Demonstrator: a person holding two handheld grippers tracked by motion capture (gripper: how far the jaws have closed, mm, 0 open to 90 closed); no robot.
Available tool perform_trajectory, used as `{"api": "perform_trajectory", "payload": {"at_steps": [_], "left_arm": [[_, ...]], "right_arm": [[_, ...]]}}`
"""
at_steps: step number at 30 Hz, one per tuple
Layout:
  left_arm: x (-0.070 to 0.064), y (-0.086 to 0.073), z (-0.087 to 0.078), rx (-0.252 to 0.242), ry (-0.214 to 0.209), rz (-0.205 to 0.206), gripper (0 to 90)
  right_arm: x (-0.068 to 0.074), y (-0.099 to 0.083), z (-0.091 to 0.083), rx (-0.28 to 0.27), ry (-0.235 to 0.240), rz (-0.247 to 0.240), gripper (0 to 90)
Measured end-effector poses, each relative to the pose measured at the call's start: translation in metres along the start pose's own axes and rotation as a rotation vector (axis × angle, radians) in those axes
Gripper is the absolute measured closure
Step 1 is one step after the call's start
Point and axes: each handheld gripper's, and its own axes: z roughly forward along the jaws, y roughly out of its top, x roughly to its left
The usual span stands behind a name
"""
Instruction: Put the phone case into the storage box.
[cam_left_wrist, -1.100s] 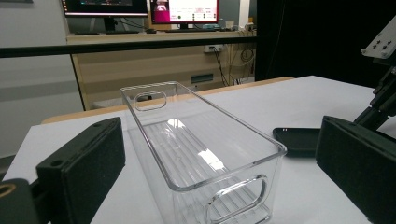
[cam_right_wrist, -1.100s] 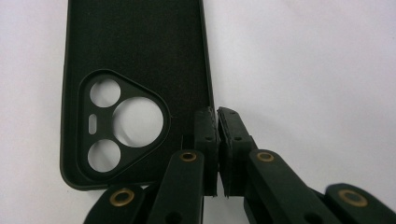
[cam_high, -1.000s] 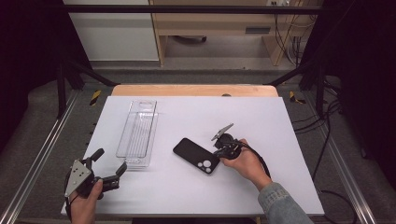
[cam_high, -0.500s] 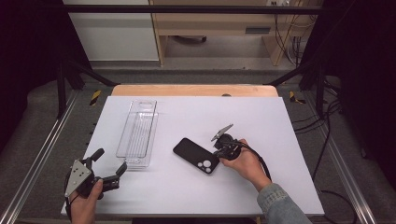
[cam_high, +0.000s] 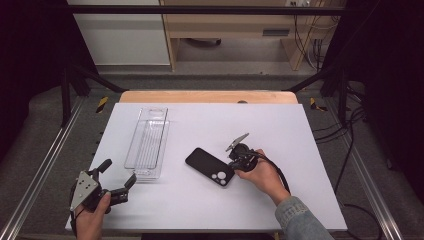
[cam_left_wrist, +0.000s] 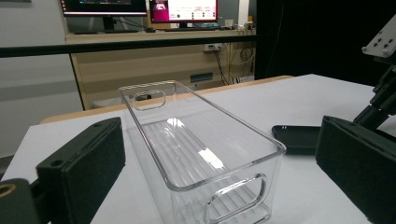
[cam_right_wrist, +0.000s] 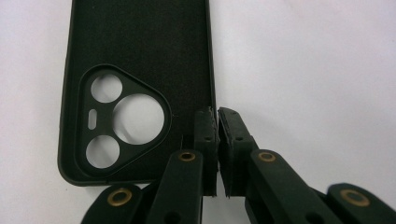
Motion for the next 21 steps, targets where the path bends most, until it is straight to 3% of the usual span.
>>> {"api": "perform_trajectory", "payload": {"at_steps": [12, 21], "left_arm": [[-0.0004, 0.0001, 0.0, 0.0, -0.001, 0.001, 1.0], [-0.0003, -0.0001, 0.0, 0.0, -0.001, -0.003, 1.0]], "right_arm": [[-0.0009, -0.0001, -0.0003, -0.003, 0.002, -0.011, 88.6], [0.0045, 0.0005, -0.0042, -0.004, -0.026, -0.027, 89.4]]}}
